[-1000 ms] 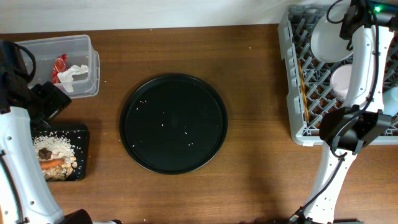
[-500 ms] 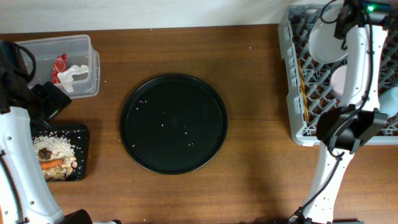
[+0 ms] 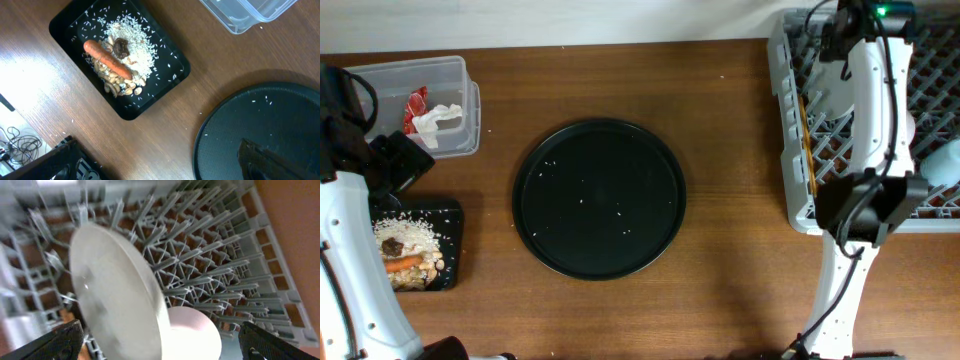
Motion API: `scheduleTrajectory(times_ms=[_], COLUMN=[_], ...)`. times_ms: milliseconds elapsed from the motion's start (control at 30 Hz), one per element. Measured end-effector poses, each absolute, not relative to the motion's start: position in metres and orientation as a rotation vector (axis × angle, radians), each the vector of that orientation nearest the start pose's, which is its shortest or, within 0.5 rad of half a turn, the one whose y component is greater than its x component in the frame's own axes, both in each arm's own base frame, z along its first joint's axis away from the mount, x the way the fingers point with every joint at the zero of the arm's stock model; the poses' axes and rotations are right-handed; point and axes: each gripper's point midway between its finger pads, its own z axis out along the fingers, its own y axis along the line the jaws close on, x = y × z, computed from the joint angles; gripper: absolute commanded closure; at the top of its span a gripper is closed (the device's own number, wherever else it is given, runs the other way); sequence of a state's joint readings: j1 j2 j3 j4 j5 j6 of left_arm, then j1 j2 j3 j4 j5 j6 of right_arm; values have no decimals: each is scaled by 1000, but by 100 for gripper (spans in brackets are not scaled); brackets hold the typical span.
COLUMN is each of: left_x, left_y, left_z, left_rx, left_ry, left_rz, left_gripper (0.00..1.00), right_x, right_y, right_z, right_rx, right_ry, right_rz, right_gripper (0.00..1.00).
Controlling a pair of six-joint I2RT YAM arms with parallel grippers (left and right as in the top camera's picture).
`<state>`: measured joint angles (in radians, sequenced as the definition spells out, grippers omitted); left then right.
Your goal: Sort waste into correct bins and load items into the dishwasher rack
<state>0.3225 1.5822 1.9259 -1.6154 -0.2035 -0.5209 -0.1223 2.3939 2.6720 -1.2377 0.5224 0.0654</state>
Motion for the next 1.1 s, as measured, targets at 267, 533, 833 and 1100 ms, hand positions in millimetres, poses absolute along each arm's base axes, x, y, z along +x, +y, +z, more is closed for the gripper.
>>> scheduleTrajectory(times_ms=[267,533,833,1100], left_x=[278,278,278,278], left_y=[129,129,130,130], left_z=[285,285,285,285], left_rx=[-1191,-1192,-1192,-1192], left_ry=[2550,2551,2550,2550], left_rz=[243,243,245,244], left_gripper=[1,1,1,1], right_x=[433,342,260,209], right_y=[-121,-56,11,16], right_z=[420,431,410,371], right_rx=[642,568,329,304], right_ry=[2111,2277,2416,2508], right_rz=[-372,5,195,192], right_gripper=[0,2,2,2])
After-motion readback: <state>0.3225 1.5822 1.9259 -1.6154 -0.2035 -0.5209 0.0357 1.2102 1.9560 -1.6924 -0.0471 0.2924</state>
